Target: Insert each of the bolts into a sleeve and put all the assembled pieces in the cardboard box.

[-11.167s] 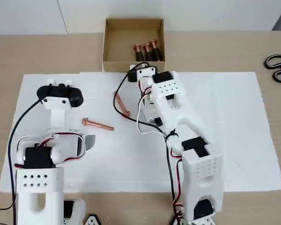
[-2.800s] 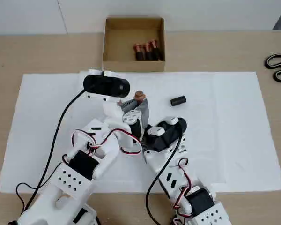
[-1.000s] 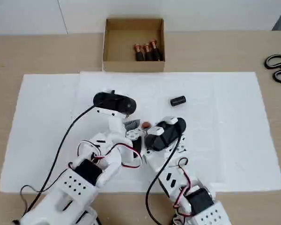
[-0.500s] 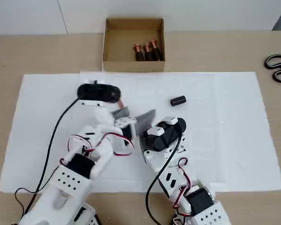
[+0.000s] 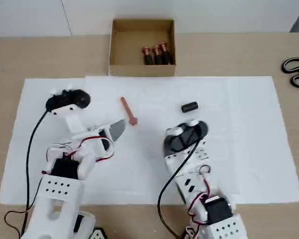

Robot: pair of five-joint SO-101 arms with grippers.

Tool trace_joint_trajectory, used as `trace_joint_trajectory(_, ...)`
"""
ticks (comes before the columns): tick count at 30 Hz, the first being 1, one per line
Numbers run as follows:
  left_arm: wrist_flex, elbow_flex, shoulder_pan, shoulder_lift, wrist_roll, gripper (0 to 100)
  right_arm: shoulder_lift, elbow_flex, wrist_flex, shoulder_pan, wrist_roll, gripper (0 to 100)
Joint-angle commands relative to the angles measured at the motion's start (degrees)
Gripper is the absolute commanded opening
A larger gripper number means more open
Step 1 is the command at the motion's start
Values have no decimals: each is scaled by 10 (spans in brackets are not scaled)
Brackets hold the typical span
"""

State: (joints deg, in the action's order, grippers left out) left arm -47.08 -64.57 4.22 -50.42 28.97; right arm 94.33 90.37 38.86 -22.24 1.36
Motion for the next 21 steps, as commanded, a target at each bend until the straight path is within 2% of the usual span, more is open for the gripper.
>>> trace_joint_trajectory(1, -18, 26, -18, -6, -5, 293, -67, -136, -3, 33, 40, 4)
trace_joint_trajectory(9, -3, 22, -26, -6, -4, 293, -416, -454, -7, 32, 49, 4)
trace_joint_trajectory(15, -4, 15, -26, -6, -5, 293, -705, -700, -70, 33, 47, 4)
trace_joint_trajectory(21, -4, 4, -25, -6, -5, 293, -962, -942, -72, 35, 47, 4)
